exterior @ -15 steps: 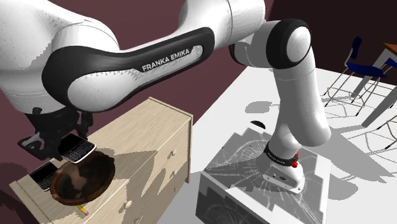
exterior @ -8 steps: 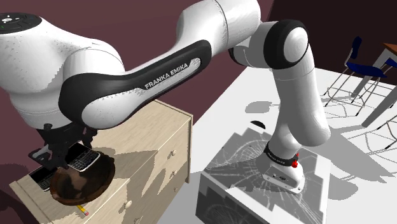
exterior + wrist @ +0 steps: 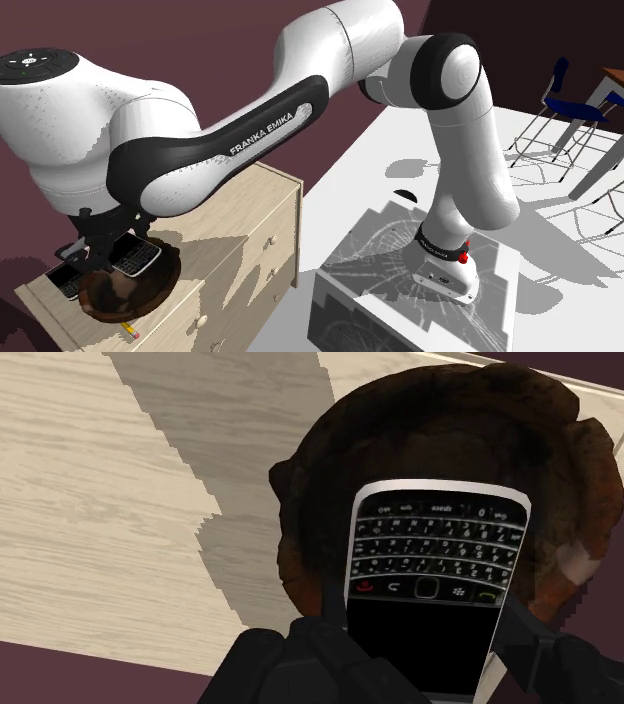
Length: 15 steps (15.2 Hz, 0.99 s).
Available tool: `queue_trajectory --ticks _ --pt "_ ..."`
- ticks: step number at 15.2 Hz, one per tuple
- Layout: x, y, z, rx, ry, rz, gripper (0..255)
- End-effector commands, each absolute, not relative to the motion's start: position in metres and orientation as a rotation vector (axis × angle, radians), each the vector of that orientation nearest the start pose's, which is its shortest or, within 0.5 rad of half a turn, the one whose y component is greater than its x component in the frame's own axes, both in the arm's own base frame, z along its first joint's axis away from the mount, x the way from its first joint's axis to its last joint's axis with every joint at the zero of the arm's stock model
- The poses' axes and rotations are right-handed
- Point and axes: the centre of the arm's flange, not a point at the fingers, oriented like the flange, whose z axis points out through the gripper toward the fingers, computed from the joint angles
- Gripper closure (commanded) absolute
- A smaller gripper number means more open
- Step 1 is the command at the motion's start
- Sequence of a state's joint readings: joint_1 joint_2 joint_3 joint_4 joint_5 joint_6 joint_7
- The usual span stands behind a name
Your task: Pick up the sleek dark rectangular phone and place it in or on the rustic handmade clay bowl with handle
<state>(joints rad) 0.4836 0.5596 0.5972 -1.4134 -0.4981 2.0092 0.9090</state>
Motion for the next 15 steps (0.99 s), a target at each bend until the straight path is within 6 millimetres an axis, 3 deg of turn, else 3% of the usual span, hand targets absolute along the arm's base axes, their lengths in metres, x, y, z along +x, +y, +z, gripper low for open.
queue_trajectory --ticks 1,3,4,9,13,15 --pt "0.431 0.569 0.43 -3.075 -0.405 -0.331 255" --pt "0.431 0.569 0.43 -3.075 -0.405 -0.331 255" --pt "0.431 0.569 0.43 -3.075 -0.405 -0.331 0" --pt "0.431 0.569 0.43 -3.075 -0.405 -0.331 0" --pt "0.421 0.566 0.479 -3.075 -0.405 -0.331 0" --pt "0.421 0.566 0.479 -3.075 -0.405 -0.331 0"
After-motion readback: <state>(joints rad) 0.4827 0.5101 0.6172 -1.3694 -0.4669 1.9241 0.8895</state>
